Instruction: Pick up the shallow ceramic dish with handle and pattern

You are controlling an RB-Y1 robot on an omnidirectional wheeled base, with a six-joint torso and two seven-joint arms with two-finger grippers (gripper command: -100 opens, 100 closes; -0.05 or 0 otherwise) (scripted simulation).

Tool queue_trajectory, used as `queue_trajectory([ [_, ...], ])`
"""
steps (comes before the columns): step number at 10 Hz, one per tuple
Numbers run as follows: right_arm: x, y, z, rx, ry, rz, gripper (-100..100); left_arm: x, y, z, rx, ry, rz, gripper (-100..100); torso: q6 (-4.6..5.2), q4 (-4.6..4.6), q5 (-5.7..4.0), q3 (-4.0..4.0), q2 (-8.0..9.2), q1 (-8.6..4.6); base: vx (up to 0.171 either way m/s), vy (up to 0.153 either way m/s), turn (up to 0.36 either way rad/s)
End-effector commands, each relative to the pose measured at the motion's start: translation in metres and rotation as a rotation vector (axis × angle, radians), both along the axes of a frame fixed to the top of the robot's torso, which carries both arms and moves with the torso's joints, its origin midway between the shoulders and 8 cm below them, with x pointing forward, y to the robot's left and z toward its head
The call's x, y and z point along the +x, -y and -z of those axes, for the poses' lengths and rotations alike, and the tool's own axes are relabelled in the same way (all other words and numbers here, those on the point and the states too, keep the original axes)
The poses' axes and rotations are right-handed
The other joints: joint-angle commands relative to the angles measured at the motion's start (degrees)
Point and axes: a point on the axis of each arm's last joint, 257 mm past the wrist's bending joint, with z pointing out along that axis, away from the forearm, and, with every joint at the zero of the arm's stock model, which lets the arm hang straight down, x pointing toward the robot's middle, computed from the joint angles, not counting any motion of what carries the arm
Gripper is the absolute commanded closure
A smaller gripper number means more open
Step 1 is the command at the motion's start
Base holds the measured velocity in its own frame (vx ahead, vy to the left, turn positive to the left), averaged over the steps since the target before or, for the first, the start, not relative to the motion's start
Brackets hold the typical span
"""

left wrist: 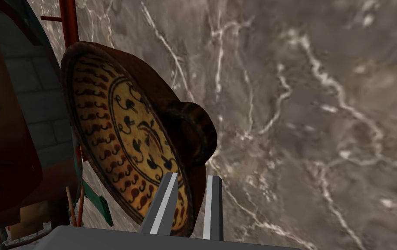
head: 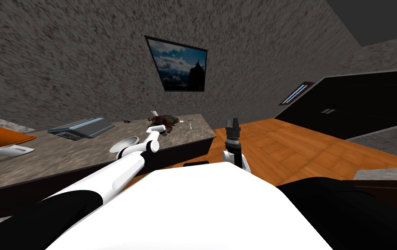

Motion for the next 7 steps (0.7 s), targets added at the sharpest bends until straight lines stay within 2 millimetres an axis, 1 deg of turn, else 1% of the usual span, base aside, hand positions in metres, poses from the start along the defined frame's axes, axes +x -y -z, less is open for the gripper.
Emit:
queue_trajectory([
  [1, 0.0, 0.0, 0.0, 0.0, 0.0, 0.0, 0, 0.004, 0.009, -0.003, 0.002, -0.002, 0.045, 100, 0.0, 0.0, 0.0, 0.0, 0.0, 0.0, 0.104, -0.132, 0.426],
  [2, 0.0, 0.0, 0.0, 0.0, 0.0, 0.0, 0, 0.006, 0.014, -0.004, 0.002, -0.002, 0.071, 100, -0.01, -0.02, -0.05, -0.08, -0.16, -0.21, 0.109, -0.122, 0.363],
  [7, 0.0, 0.0, 0.0, 0.0, 0.0, 0.0, 0, 0.019, 0.043, -0.013, 0.002, -0.001, 0.205, 100, 0.11, 0.05, -0.1, -0.05, -0.15, -0.31, 0.073, -0.12, 0.257],
])
